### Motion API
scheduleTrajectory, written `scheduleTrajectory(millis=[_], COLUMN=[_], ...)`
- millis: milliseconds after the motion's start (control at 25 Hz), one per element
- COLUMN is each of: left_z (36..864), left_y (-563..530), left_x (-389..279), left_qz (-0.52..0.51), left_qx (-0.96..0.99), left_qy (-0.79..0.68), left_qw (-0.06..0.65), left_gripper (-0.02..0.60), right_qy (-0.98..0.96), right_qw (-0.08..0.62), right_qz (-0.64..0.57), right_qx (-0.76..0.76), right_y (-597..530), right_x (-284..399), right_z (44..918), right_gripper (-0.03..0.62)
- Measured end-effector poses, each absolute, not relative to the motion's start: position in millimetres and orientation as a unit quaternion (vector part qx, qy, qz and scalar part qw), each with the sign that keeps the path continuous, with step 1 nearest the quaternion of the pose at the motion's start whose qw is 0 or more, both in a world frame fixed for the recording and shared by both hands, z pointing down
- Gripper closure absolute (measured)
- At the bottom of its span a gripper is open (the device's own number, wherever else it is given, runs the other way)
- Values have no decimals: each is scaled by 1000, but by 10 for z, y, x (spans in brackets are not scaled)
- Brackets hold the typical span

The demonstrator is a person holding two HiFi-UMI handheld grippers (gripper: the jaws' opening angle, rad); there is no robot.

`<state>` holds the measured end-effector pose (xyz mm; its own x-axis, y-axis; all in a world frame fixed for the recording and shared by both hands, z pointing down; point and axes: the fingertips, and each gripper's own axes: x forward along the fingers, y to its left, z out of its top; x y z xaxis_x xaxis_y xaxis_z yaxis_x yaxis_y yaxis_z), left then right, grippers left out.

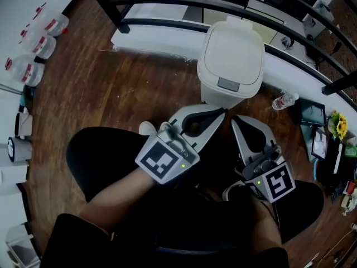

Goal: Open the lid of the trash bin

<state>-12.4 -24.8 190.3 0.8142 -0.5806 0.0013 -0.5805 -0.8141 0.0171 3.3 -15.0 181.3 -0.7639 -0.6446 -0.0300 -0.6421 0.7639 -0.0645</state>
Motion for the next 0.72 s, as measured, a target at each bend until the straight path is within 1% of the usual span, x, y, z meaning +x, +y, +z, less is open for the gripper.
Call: scheduleTrajectory(millis=[240,400,480,720], left_z=[1907,1887,1873,1896], left_y=[-305,-316,-303,-259], left_x=[-137,-101,-80,-33], left_qz=[-8,-13,-17,-14], left_qx=[949,949,950,952], left_qy=[-316,-315,-312,-307], left_qw=[2,3,6,7], left_gripper=[540,540,540,540], right_qy=[932,930,929,931], right_qw=[27,61,65,42], right_qz=[-44,-43,-44,-45], right_qx=[-359,-361,-361,-359], right_y=[-274,-330,-334,-286], right_x=[11,17,12,16], right_z=[1876,1720,1700,1814], right_gripper=[580,580,580,580])
